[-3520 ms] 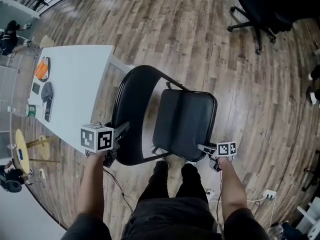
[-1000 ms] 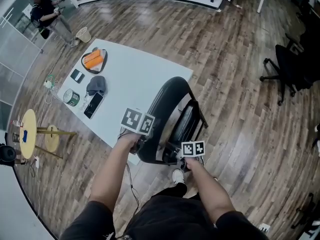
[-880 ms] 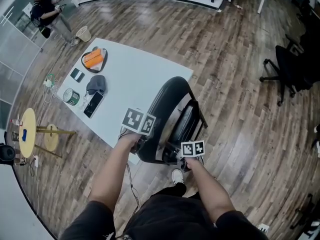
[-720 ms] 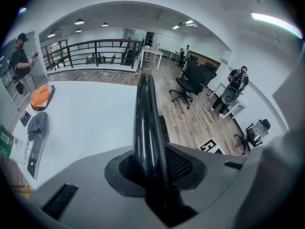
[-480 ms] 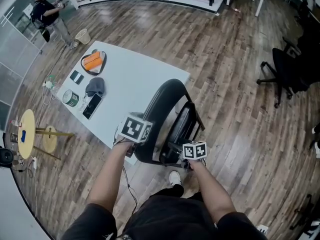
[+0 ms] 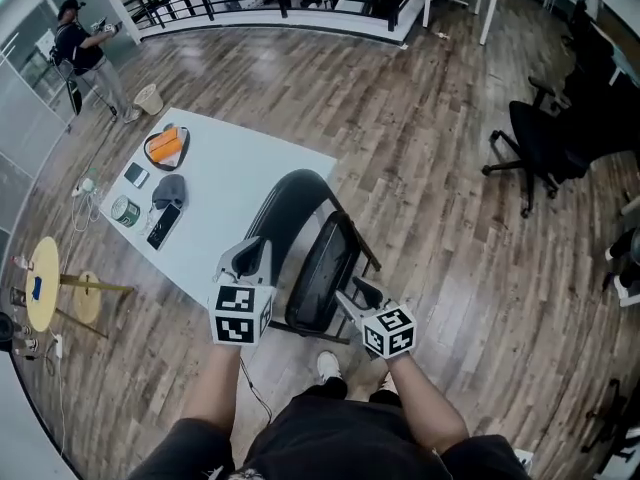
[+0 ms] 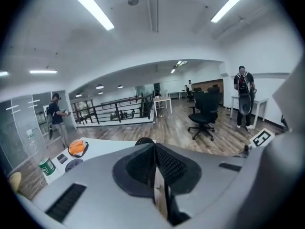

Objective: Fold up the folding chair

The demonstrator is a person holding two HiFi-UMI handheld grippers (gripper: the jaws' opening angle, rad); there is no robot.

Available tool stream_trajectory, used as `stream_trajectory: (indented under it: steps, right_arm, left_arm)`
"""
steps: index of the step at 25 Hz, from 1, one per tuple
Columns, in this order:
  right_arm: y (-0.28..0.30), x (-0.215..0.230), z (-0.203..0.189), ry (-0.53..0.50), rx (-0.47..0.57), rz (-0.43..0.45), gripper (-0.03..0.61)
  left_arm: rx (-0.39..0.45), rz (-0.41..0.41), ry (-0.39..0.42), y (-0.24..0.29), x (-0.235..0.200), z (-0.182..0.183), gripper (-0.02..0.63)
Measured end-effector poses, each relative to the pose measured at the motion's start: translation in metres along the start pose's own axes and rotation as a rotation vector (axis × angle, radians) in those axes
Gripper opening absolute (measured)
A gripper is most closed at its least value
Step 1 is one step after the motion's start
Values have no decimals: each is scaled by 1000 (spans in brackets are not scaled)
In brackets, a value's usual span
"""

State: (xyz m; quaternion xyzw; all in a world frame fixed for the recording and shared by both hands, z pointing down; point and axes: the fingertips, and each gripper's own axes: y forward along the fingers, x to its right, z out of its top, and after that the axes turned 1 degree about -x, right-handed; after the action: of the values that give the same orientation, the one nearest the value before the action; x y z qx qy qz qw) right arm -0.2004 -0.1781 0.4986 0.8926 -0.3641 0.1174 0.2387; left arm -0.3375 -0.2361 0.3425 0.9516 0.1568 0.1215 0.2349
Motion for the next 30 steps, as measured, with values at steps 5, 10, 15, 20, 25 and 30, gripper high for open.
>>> stream_trajectory:
  steps: [5, 10, 15, 20, 25, 30]
  right_arm:
    - [-110, 4, 49, -170, 164, -88, 24]
    - [-224, 20, 64, -357, 280, -266, 14]
    - [-301, 36, 58, -376, 324, -415, 14]
    - [-346, 24, 48, -309, 402, -494, 14]
    - [-371, -19, 37, -299, 477, -633, 14]
    - [-386, -78, 9, -271, 503, -741, 14]
  left_arm:
    - [152, -88, -79, -30, 94, 8, 5]
    - [316, -216, -242, -63, 198, 5, 5]
    - [377, -292, -225, -81, 267, 7, 5]
    - [378, -361, -212, -101, 295, 2, 5]
    - [415, -419, -142, -134, 294, -6, 5]
    - [415, -480, -199, -179, 271, -30, 5]
